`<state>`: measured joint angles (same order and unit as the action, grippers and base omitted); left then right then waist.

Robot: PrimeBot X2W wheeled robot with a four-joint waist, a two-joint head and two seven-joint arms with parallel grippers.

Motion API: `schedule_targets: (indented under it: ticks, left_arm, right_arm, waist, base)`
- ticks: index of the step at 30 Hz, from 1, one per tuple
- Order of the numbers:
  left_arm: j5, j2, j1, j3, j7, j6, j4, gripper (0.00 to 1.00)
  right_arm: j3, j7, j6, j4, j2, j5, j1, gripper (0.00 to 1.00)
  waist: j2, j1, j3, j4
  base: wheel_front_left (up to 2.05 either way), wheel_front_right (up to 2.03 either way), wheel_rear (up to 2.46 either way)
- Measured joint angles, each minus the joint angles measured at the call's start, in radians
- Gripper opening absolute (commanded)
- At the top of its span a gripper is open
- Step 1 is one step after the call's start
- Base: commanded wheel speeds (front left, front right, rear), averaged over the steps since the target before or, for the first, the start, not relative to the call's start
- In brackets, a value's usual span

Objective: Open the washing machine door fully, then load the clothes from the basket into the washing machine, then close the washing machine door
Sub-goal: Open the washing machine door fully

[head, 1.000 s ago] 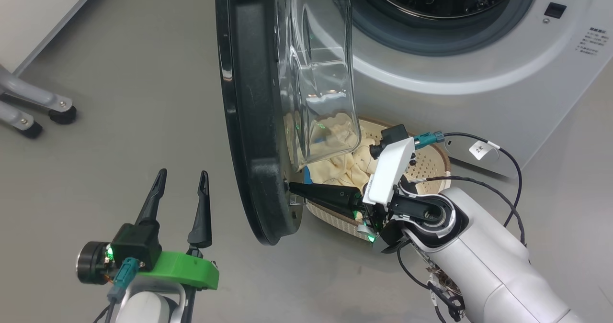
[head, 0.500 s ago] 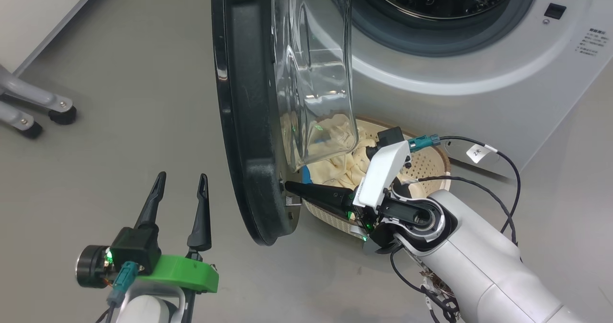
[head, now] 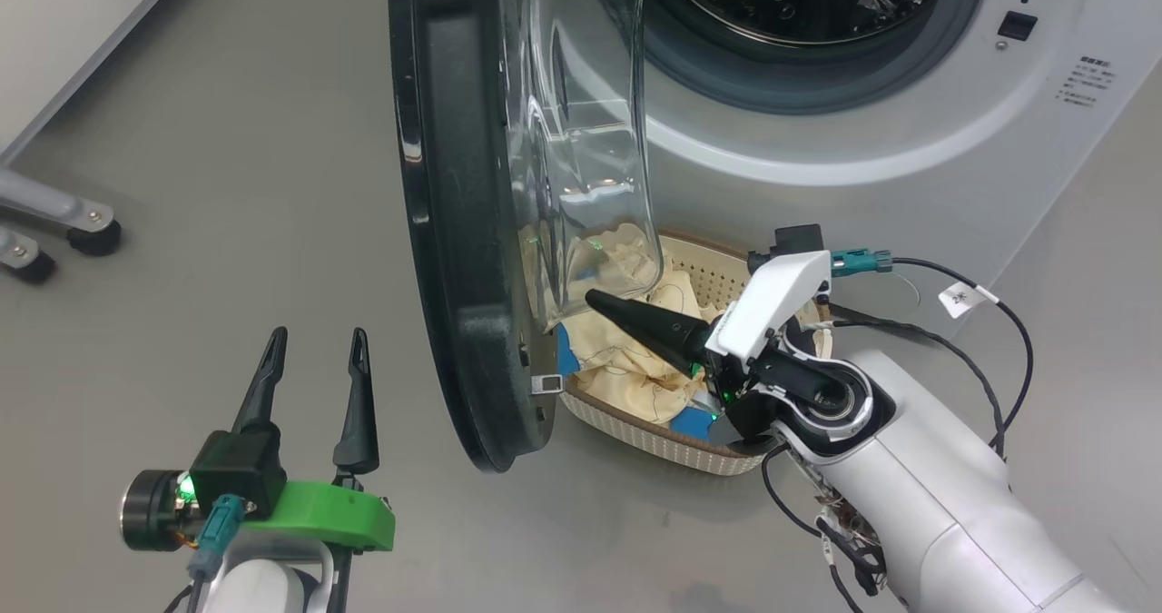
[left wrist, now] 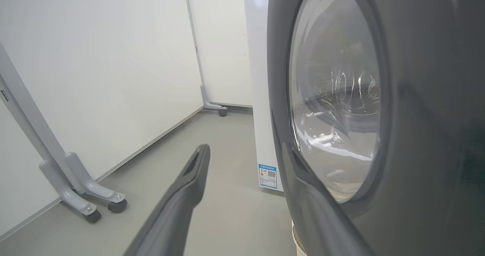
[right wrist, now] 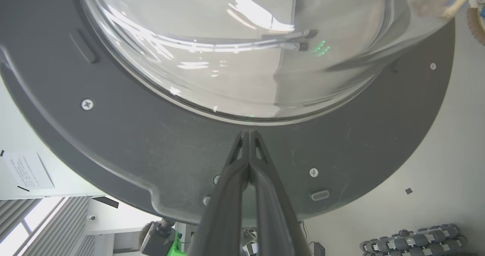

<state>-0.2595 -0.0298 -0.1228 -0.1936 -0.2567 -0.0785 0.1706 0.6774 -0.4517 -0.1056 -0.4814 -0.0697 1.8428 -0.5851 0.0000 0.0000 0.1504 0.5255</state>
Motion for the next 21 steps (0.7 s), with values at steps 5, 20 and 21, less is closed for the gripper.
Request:
schedule_targets:
  ticks: [5, 20, 21]
  left_arm:
    - [0.006, -0.001, 0.000, 0.021, 0.000, 0.000, 0.000, 1.00]
    - [0.028, -0.018, 0.006, 0.068, 0.000, 0.000, 0.014, 1.00]
    - [0.031, -0.019, 0.009, 0.071, 0.000, 0.000, 0.015, 1.00]
  right_arm:
    - [-0.045, 0.058, -0.008, 0.020, -0.036, -0.021, 0.006, 0.00]
    - [-0.152, 0.287, -0.016, 0.123, -0.131, -0.141, 0.166, 1.00]
    - [-0.155, 0.309, -0.016, 0.129, -0.135, -0.155, 0.179, 1.00]
  waist:
    - [0.0001, 0.0000, -0.005, -0.034]
    - [0.0000, 0.0000, -0.043, -0.142]
    - [0.0000, 0.0000, -0.048, -0.147]
  base:
    - [0.00, 0.00, 0.00]
    - [0.00, 0.00, 0.00]
    - [0.00, 0.00, 0.00]
